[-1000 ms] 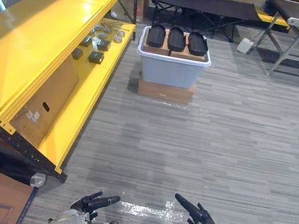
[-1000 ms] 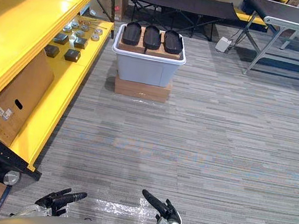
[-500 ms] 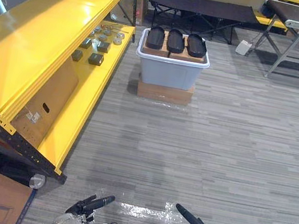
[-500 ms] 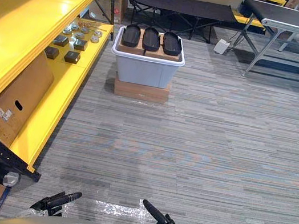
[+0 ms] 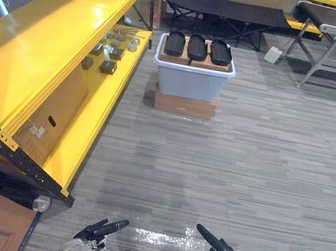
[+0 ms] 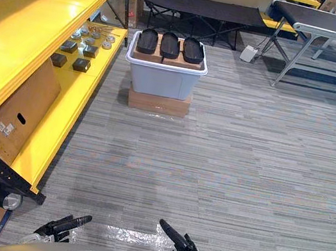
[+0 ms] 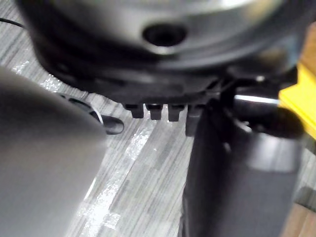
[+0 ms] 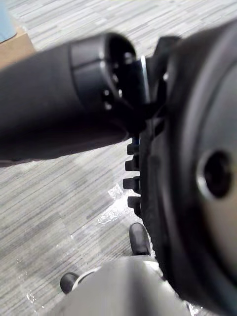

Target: Walk over and take three plastic housings, then place them on the shelf

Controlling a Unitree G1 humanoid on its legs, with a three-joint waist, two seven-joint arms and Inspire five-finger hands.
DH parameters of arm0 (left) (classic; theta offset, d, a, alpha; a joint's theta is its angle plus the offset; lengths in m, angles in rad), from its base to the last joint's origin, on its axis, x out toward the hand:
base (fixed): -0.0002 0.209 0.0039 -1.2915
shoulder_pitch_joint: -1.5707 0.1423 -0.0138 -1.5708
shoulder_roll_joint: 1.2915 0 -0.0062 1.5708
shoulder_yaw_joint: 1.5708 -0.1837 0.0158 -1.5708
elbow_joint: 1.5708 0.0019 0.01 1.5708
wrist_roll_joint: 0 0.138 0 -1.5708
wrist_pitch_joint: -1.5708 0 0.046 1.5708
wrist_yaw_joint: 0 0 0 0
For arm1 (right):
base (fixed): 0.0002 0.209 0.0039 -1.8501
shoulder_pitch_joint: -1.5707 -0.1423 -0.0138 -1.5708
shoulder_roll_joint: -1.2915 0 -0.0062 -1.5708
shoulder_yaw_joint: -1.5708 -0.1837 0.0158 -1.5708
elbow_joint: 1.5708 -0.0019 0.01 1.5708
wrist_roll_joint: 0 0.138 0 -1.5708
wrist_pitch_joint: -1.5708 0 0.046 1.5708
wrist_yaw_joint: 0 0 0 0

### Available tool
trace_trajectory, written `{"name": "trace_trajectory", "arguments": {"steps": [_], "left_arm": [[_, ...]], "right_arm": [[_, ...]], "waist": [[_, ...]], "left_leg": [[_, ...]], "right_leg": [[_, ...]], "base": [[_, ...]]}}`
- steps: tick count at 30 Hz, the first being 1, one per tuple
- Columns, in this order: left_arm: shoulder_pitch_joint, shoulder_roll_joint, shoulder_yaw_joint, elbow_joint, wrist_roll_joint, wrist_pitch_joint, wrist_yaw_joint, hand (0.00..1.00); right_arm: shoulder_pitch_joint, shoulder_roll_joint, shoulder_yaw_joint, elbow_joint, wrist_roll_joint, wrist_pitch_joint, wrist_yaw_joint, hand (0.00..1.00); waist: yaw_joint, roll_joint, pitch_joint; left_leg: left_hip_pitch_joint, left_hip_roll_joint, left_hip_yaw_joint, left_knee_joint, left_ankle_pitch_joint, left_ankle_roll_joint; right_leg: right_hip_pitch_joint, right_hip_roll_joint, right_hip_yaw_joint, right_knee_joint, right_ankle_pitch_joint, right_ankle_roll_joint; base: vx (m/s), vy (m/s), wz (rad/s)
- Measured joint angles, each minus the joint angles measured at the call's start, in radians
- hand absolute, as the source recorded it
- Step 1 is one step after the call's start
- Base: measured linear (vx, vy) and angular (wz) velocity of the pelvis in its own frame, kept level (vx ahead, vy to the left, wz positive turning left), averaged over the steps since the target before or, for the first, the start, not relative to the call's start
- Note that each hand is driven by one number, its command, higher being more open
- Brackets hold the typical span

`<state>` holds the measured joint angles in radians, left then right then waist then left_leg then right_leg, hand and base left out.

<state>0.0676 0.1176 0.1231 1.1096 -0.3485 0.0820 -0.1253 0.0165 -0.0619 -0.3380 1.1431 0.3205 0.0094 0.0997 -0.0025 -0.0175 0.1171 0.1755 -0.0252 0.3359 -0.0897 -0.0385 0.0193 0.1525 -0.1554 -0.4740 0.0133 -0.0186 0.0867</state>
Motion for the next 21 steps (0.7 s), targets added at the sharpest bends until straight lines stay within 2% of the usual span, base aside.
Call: {"name": "trace_trajectory", "arguments": {"steps": [2,3,5,6,7,8,9,11,13,16,17,18,19,20,21], "left_arm": [[-0.002,0.002,-0.025,-0.001,0.001,-0.017,0.000,1.00],[-0.005,0.000,-0.035,-0.001,0.000,-0.019,0.003,1.00],[-0.025,0.009,-0.079,0.000,-0.012,-0.016,0.007,1.00],[-0.032,0.013,-0.080,0.000,-0.012,-0.016,0.007,1.00],[-0.034,0.015,-0.080,0.000,-0.012,-0.016,0.006,1.00],[-0.041,0.018,-0.079,0.000,-0.016,-0.017,0.002,1.00],[-0.044,0.019,-0.075,0.000,-0.017,-0.016,-0.004,1.00],[-0.046,0.017,-0.075,0.000,-0.022,-0.016,-0.004,1.00],[-0.044,0.018,-0.073,-0.001,-0.036,-0.015,-0.003,1.00],[-0.032,0.017,-0.072,-0.013,-0.043,-0.014,0.013,1.00],[-0.024,0.012,-0.060,-0.022,-0.047,-0.012,0.025,1.00],[-0.019,0.003,-0.045,-0.023,-0.050,-0.012,0.031,1.00],[-0.001,-0.016,0.018,-0.033,-0.070,-0.019,0.036,1.00],[-0.001,-0.030,0.094,-0.093,-0.098,-0.031,0.033,1.00],[0.000,-0.039,0.111,-0.100,-0.115,-0.039,0.035,1.00]], "right_arm": [[0.007,0.000,0.016,-0.004,0.001,-0.008,-0.002,1.00],[0.005,-0.004,0.023,-0.011,0.002,-0.015,-0.002,1.00],[-0.001,-0.014,0.036,-0.030,0.030,-0.047,-0.003,1.00],[0.003,-0.011,0.037,-0.031,0.057,-0.053,-0.005,1.00],[0.010,-0.006,0.040,-0.031,0.063,-0.057,-0.007,1.00],[0.011,0.007,0.046,-0.031,0.072,-0.064,-0.015,1.00],[0.031,0.024,0.043,-0.042,0.064,-0.072,-0.028,1.00],[0.052,0.033,0.034,-0.062,0.053,-0.075,-0.029,1.00],[0.066,0.037,0.017,-0.080,0.043,-0.074,-0.035,1.00],[0.087,0.058,-0.020,-0.099,0.048,-0.074,-0.057,1.00],[0.087,0.059,-0.030,-0.099,0.052,-0.065,-0.066,1.00],[0.087,0.058,-0.037,-0.099,0.059,-0.056,-0.067,1.00],[0.084,0.053,-0.042,-0.098,0.056,-0.050,-0.070,1.00],[0.086,0.035,-0.042,-0.099,0.031,-0.041,-0.072,1.00],[0.081,0.022,-0.041,-0.099,0.012,-0.038,-0.075,1.00]], "waist": [[0.000,-0.010,0.006],[0.001,-0.008,0.009],[-0.005,0.007,0.042],[-0.007,0.005,0.046],[-0.004,0.001,0.047],[-0.001,-0.009,0.055],[0.000,-0.011,0.056],[-0.001,-0.010,0.056],[-0.001,-0.011,0.056],[0.001,-0.013,0.055],[-0.001,-0.006,0.052],[-0.002,0.011,0.047],[0.003,0.025,0.039],[0.026,0.054,0.050],[0.035,0.061,0.063]], "left_leg": [[0.002,-0.011,-0.004,0.000,-0.011,0.010],[0.003,-0.012,-0.004,0.000,-0.014,0.015],[0.033,-0.001,-0.016,0.004,-0.023,0.046],[0.039,0.010,-0.024,0.005,-0.027,0.043],[0.041,0.019,-0.029,0.006,-0.031,0.040],[0.038,0.038,-0.034,0.022,-0.043,0.033],[0.032,0.058,-0.034,0.051,-0.057,0.012],[0.026,0.072,-0.032,0.089,-0.083,-0.006],[0.028,0.081,-0.032,0.136,-0.120,-0.026],[0.045,0.104,-0.056,0.220,-0.206,-0.074],[0.044,0.130,-0.067,0.268,-0.249,-0.095],[0.041,0.157,-0.074,0.299,-0.269,-0.114],[-0.032,0.223,-0.073,0.499,-0.299,-0.136],[-0.194,0.334,-0.083,0.868,-0.236,-0.075],[-0.248,0.370,-0.100,0.995,-0.210,-0.081]], "right_leg": [[-0.064,-0.050,0.014,0.168,-0.061,0.003],[-0.089,-0.062,0.018,0.224,-0.068,0.005],[-0.200,-0.107,0.047,0.481,-0.070,0.016],[-0.212,-0.104,0.061,0.489,-0.096,-0.013],[-0.221,-0.098,0.064,0.482,-0.106,-0.015],[-0.241,-0.088,0.066,0.449,-0.108,-0.013],[-0.268,-0.082,0.066,0.381,-0.096,0.005],[-0.288,-0.085,0.071,0.321,-0.077,0.022],[-0.294,-0.078,0.098,0.278,-0.059,0.019],[-0.252,-0.063,0.100,0.264,-0.070,0.002],[-0.232,-0.043,0.097,0.271,-0.059,-0.027],[-0.226,-0.027,0.090,0.285,-0.060,-0.034],[-0.203,0.016,0.067,0.288,-0.097,-0.062],[-0.149,0.071,0.061,0.263,-0.115,-0.081],[-0.121,0.094,0.062,0.248,-0.118,-0.094]], "base": [[0.04,0.078,-0.02],[0.05,0.078,-0.07],[0.05,0.086,0.08],[0.08,0.053,0.21],[0.11,0.001,0.26],[0.20,-0.004,0.19],[0.21,-0.001,0.13],[0.24,0.000,-0.04],[0.26,-0.064,-0.01],[0.31,-0.194,0.24],[0.33,-0.283,0.29],[0.36,-0.292,0.35],[0.44,-0.397,0.21],[0.45,-0.401,0.06],[0.36,-0.348,-0.17]]}}
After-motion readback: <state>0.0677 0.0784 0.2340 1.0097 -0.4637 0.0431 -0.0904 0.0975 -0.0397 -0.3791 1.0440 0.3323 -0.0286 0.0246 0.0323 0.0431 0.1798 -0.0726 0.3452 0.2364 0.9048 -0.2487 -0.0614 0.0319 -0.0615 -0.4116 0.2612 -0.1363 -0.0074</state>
